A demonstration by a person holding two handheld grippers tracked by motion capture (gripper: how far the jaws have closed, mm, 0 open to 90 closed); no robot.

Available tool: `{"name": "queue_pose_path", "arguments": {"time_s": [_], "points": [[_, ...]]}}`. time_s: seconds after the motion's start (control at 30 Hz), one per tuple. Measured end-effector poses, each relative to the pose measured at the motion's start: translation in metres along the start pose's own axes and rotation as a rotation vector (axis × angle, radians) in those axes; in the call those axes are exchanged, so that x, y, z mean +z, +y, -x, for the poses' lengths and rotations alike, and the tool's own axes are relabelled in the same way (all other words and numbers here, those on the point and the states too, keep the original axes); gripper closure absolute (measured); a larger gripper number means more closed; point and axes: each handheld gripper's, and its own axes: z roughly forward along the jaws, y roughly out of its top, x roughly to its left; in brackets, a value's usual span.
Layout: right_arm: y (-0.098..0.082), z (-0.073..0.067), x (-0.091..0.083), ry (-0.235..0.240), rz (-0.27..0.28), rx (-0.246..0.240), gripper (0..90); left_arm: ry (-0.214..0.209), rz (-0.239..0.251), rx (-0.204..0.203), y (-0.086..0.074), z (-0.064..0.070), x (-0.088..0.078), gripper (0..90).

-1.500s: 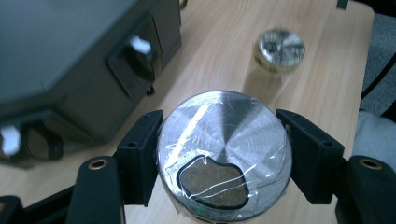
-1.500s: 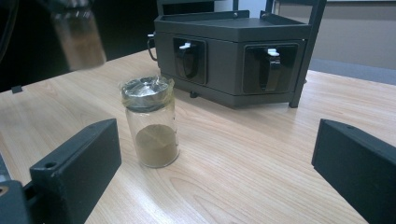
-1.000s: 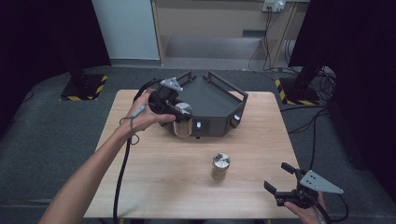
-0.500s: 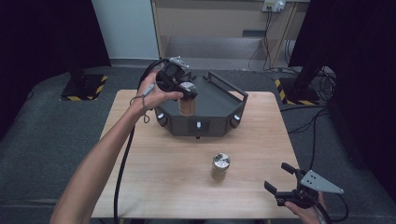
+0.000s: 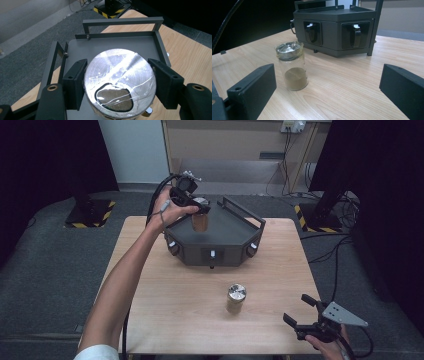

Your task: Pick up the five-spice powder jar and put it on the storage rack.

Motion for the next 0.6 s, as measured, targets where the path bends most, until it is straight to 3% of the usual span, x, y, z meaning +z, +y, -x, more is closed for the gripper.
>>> {"name": "queue_pose_path", "arguments": {"time_s": [0.6], "points": [[0.000, 0.001, 0.000, 0.005, 0.002, 0.002, 0.8, -0.002, -0.054, -0.008, 0.001, -0.004, 0.040, 34.0]]}}
